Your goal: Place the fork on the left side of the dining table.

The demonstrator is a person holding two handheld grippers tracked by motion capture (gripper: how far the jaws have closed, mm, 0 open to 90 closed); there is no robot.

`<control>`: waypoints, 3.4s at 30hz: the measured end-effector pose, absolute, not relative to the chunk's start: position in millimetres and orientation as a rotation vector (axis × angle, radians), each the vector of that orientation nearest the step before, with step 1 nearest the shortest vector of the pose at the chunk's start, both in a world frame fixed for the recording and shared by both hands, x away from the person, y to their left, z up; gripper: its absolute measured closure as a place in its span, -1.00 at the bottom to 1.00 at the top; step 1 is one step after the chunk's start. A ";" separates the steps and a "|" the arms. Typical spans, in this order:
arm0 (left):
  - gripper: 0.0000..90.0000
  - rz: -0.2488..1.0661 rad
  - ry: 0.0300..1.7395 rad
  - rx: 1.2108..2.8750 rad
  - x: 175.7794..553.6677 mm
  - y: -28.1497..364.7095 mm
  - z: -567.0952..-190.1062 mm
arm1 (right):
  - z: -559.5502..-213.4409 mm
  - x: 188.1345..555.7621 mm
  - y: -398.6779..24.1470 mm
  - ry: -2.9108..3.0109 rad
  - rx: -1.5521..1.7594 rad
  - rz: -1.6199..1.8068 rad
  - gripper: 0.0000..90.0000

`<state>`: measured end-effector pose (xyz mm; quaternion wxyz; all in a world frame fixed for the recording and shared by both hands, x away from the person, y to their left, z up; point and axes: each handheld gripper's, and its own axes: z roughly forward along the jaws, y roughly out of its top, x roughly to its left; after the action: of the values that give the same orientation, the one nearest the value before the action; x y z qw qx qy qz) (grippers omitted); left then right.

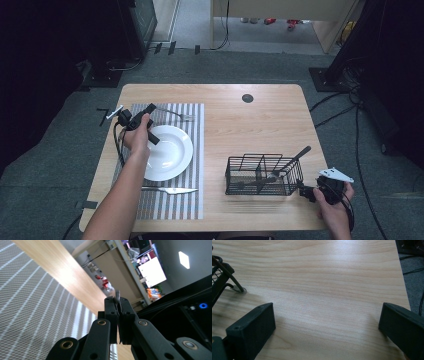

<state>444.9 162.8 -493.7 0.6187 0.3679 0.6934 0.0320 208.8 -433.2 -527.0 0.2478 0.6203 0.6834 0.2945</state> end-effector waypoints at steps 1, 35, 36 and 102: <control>0.97 0.078 1.601 0.849 445.1 163.5 -494.3 | -527.0 208.8 -433.2 1.863 1.691 0.803 -0.99; 0.28 0.061 1.793 1.195 466.6 182.1 -496.3 | -527.0 208.8 -433.2 1.863 1.691 0.803 -0.99; 0.27 0.069 1.796 1.204 467.6 182.1 -495.7 | -527.0 208.8 -433.2 1.863 1.691 0.803 -0.99; -0.35 0.564 1.320 1.505 331.6 210.8 -405.1 | -527.0 208.9 -433.1 1.861 1.693 0.801 -1.00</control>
<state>331.6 210.8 -405.1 0.5064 0.6239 0.5472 0.2341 208.9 -433.1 -527.0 0.2481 0.6211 0.6829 0.2937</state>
